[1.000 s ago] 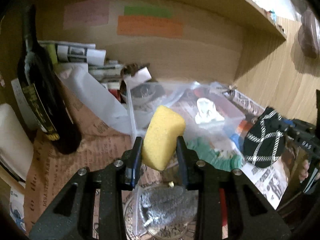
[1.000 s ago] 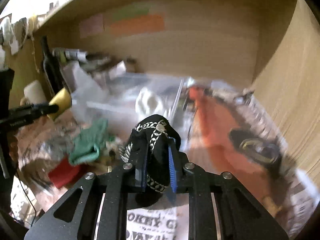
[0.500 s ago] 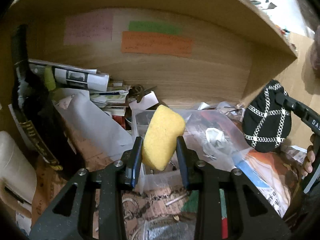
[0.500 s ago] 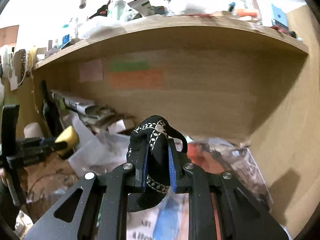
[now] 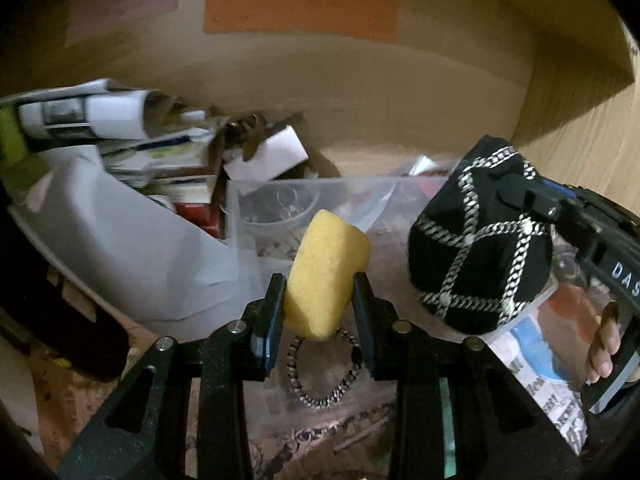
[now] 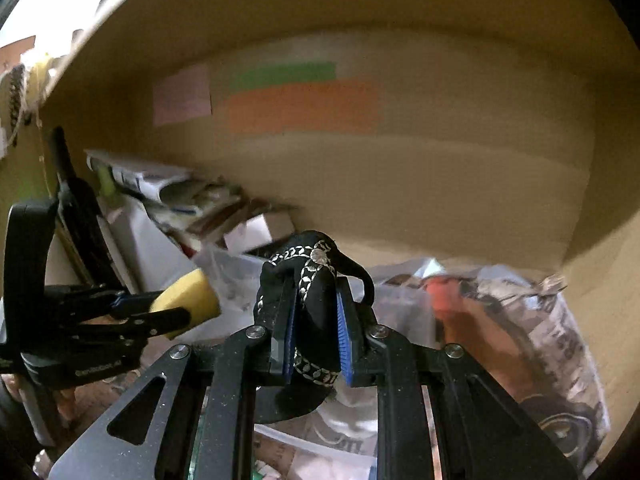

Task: Organize soft objects
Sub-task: 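Lift the sponge with the left tool while the right tool lifts the black cap, then release the sponge into the clear box while the right tool releases the cap there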

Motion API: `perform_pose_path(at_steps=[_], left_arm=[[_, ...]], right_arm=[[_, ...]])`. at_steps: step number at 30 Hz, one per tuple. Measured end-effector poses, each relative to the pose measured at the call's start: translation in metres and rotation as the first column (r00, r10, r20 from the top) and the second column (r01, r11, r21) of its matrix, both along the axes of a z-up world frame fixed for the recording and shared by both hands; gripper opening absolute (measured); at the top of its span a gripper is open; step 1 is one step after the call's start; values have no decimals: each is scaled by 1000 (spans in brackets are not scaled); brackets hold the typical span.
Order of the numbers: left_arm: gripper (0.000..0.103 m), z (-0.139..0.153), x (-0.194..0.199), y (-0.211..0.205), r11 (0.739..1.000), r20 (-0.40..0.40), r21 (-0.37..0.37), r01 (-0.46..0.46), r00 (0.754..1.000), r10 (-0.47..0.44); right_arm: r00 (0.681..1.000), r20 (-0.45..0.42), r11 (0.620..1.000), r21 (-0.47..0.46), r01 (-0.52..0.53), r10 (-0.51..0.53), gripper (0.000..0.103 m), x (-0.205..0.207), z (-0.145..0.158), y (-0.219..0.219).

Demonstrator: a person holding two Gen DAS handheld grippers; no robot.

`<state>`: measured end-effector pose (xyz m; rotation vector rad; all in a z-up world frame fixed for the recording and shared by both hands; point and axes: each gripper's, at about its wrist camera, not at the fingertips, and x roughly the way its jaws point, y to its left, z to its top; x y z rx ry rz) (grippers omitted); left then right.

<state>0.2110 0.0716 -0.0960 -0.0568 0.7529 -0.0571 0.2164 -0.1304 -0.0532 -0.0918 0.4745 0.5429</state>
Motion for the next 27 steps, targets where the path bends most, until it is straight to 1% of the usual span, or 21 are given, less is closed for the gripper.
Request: perform_pose_path(at_steps=[4,8,10,13,14,15,16,17,18,20,21,22,24,26,27], left_arm=[[33,-7,11,-9,999,-25,37,15,1000,-14],[34,-11,17,-18,997,-32,69,26,999,-24],[35,-12,16,-21,996,-31,85,22,999,-19],[38,-11,14,-20,996,-33,81,23,999,-20],[40,-11,15,-20,997,-34,75,22,999,-19],[42,-10,15,-18,998,-34,68,18,999,-16],[49,-9,14,-17,998,-31,57,15,999,-13],[52,-9,15,-16,999,-24,50,14,1000,-13],[53,-7,13,-15,999,-18,48,10,1000,-9],[59,-2,7,-14,999,2,45,4,1000,-4],[59,2,2,-13,999,12,42,3,1000,-4],[60,5,-1,-12,999,18,40,2,1000,-3],[63,12,-11,-9,999,37,32,2,999,-3],[71,18,-21,-6,1000,57,24,-4,998,3],[72,22,-29,-4,1000,71,20,-9,997,8]], right_arm=[[997,-72,999,-30,-26,24,16,15,-18,9],[992,-124,997,-58,-44,37,16,23,-33,17],[990,-136,996,-70,-47,37,19,25,-37,19],[989,-146,995,-93,-35,22,23,27,-40,19],[989,-147,994,-101,-31,16,28,28,-41,19],[989,-148,994,-110,-25,9,36,28,-41,19],[989,-149,993,-116,-22,5,41,28,-41,19],[989,-147,993,-120,-18,0,50,28,-40,18],[991,-137,992,-124,-10,-7,57,25,-39,16],[993,-117,990,-139,2,-18,62,22,-35,15],[994,-106,990,-143,4,-20,66,20,-33,14],[995,-95,989,-147,7,-21,69,17,-30,13],[997,-69,990,-144,8,-18,76,10,-23,10],[999,-41,991,-137,4,-10,79,1,-15,7],[999,-33,991,-132,0,-4,80,-2,-12,6]])
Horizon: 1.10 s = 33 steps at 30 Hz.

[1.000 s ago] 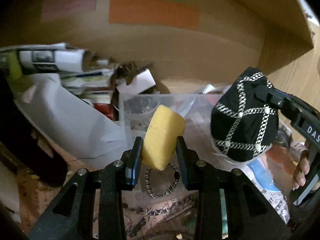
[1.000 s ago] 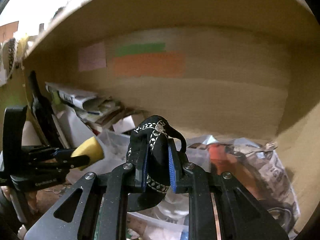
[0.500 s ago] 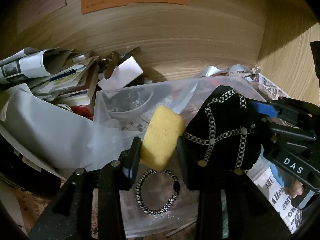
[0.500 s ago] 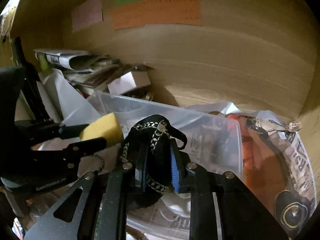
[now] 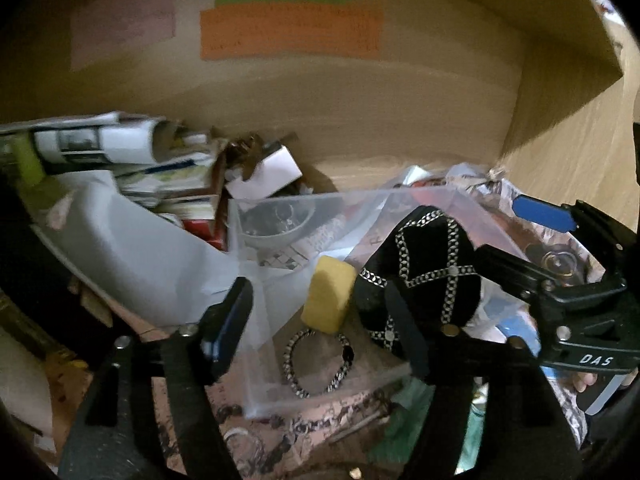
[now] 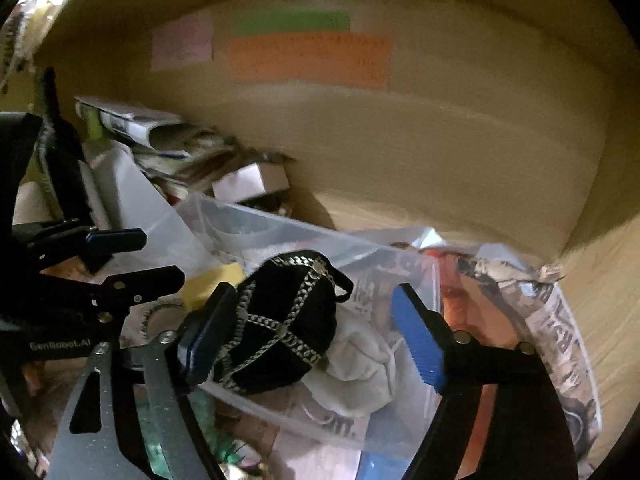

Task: Organize soft objects
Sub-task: 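Release the sponge into the clear box while the right tool releases the cap there, then grasp the silver glitter bag with the left tool while the right tool grasps the green knit glove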

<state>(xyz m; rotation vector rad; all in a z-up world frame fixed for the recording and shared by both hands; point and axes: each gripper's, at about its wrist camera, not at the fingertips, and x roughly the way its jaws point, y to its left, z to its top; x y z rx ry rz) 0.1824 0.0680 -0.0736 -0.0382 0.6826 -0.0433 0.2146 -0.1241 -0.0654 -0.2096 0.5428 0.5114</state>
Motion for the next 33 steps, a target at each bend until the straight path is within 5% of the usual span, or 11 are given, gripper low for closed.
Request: perform_pose_path(at_steps=[5,10,24,33], left_arm=[[92,11,-29,7,1000,40,-3,-13,999,13],[100,10,-59,13,1000,50,-4,-23,998,24],[101,-38,-108,1,1000,-48,-23,11,999,-12],[101,-77,-104,-4,996,-164,-78,34,985,-46]], right_arm=[[999,29,999,27,-41,40,83,-22,14,-7],[996,22,996,37,-87,86,83,-44,14,-8],[981,-111,987,25,-159,161,83,-83,-31,1],[964,-182,981,31,-191,193,79,-78,-55,12]])
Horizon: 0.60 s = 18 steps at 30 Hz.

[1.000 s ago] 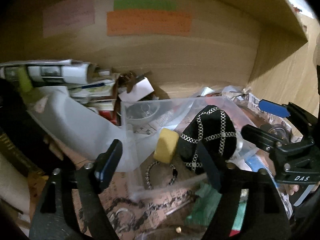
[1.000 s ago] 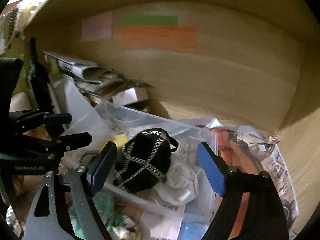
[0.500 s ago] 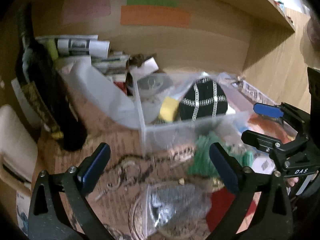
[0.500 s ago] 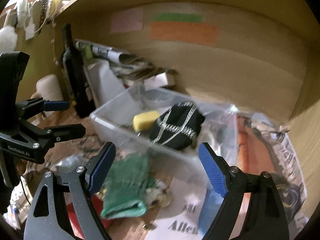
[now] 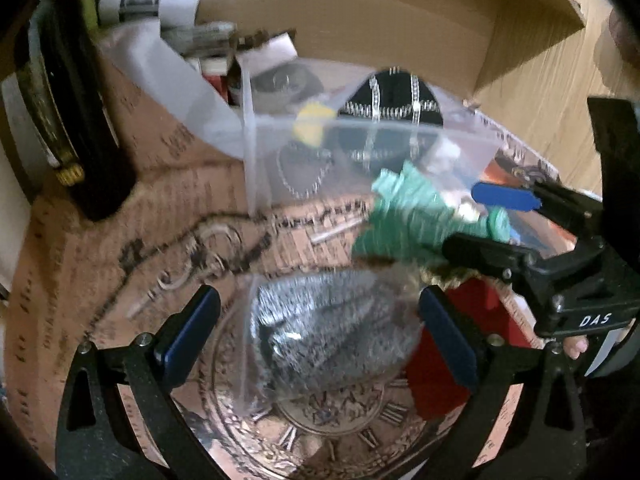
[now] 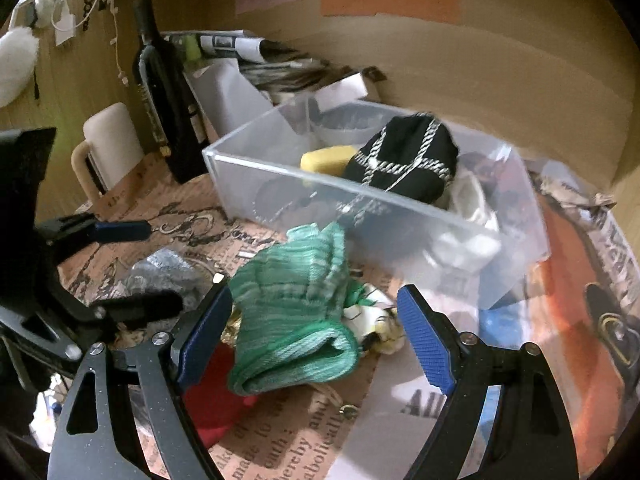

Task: Organize soft objects
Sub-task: 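Grasp the silver glitter bag with the left tool while the right tool grasps the green knit glove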

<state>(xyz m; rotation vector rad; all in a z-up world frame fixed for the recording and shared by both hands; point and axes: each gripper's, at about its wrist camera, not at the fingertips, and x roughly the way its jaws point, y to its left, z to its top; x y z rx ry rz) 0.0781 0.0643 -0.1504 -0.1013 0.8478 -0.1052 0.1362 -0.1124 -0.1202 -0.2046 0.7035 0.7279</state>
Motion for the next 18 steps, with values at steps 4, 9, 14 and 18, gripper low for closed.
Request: perform_pose_path(at_steps=[4,9,14,18], left_arm=[[101,-10,0,1,1000,-11,-11,-2,1000,2],[76,-9,-7,2,1000,13,-15,20,1000,-20],[62,-6,-12,7,1000,30,-24,15,999,-14],[61,2,-15,9,1000,58,-13,3,998,-2]], right_arm=[[999,-15,999,-18,-39,39,66,0,-5,10],[997,-46,996,-50,-70,68,46,7,-14,23],[996,-39,995,-57,-82,79,28,6,-17,24],[997,-20,997,-32,-72,72,20,3,-12,18]])
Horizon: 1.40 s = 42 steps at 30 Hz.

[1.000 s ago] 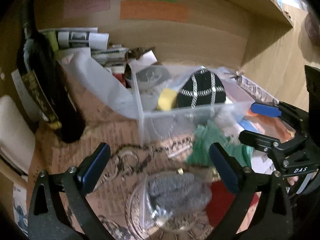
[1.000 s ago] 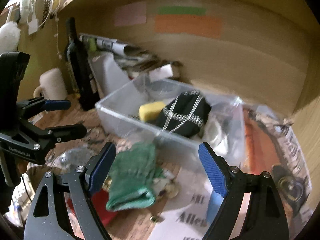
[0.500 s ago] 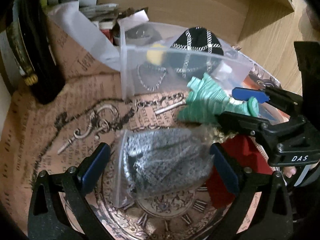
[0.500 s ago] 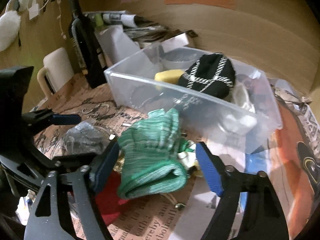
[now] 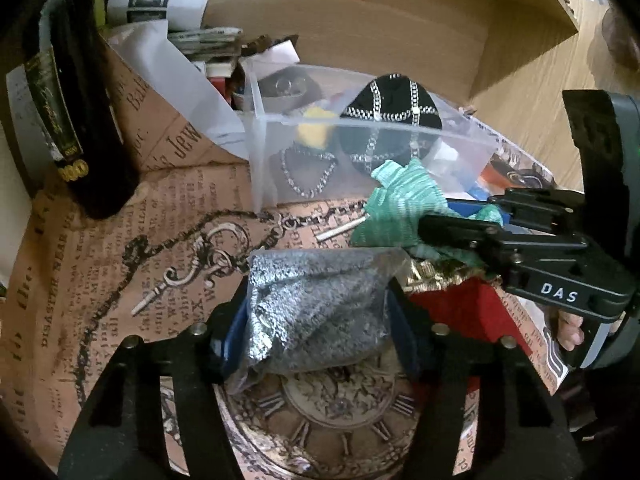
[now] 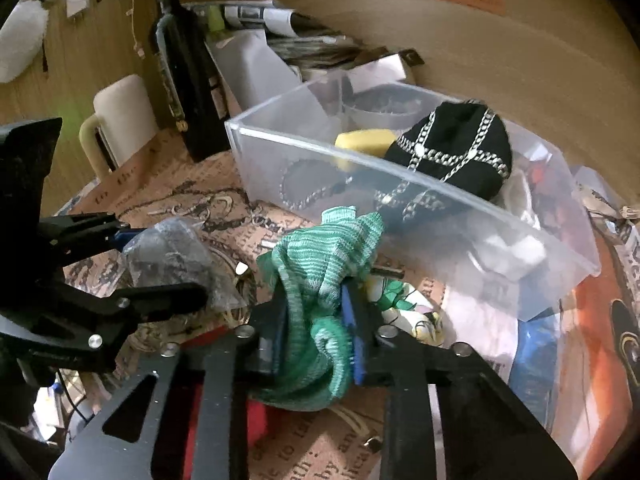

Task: Organize soft objects
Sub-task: 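Grasp the silver glitter bag with the left tool while the right tool grasps the green knit glove, then carry the glitter bag into the clear box while the right tool drops the green glove in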

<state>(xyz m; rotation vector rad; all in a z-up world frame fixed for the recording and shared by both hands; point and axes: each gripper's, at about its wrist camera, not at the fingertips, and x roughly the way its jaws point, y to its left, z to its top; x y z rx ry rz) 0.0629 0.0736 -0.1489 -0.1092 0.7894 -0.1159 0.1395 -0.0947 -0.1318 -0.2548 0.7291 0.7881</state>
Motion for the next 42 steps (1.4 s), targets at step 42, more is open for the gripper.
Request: perform_pose_path(at_steps=[42], left_arm=[[61,53,139,-24,999,58,9,-40,998,39]], right_arm=[[923,141,925,194,328,-357,20,73,58,-71]])
